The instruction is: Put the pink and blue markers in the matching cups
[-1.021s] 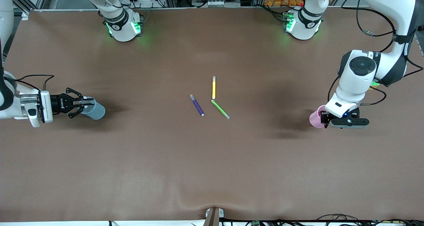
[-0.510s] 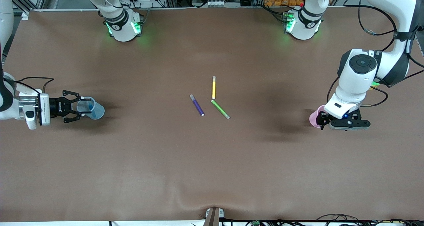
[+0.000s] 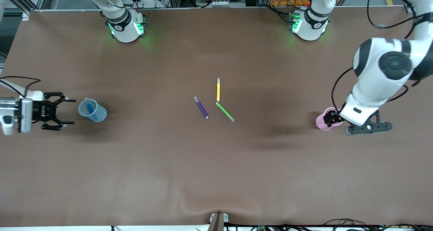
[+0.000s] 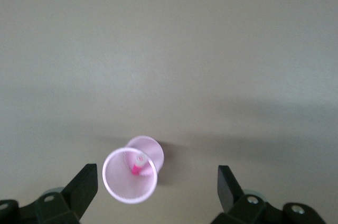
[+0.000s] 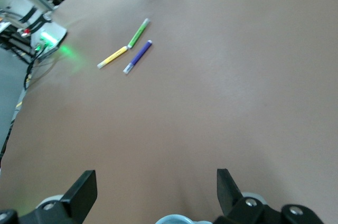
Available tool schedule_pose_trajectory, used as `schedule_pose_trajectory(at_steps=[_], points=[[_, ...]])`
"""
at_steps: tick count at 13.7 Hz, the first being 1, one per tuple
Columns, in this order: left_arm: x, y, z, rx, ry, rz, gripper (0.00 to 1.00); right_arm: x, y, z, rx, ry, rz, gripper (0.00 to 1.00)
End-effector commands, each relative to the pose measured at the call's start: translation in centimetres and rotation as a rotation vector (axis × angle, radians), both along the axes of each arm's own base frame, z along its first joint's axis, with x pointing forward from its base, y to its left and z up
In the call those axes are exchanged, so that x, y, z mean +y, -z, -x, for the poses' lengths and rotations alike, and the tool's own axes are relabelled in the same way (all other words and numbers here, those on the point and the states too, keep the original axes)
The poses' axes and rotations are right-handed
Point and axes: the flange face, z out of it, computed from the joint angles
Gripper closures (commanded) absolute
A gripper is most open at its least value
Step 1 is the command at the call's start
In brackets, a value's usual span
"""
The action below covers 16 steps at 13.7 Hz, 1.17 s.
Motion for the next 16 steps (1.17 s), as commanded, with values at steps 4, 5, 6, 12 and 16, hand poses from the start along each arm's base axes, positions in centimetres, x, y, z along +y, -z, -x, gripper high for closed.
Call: schedule_pose_trajectory(at_steps=[4,5,6,12,16], points=[[0.4,-7.6,1.0,0.102,0.018,0.059,0.00,2.4,-9.9,-2.7,0.083,0.154,0.311,0.00],[0.5,-9.3,1.7,0.119,0.015,0.065,0.00,2.0,-11.3,-2.6,0.099,0.201,0.375,0.00],[0.6,-10.5,2.1,0.133,0.014,0.067,0.00,2.2,-13.4,-2.4,0.105,0.253,0.438,0.00],[4.5,-18.8,6.9,0.126,0.054,0.178,0.00,5.2,-22.5,0.1,0.157,0.564,0.658,0.00],[5.9,-21.6,10.0,0.150,0.058,0.180,0.00,5.5,-26.0,3.1,0.212,0.691,0.699,0.00]])
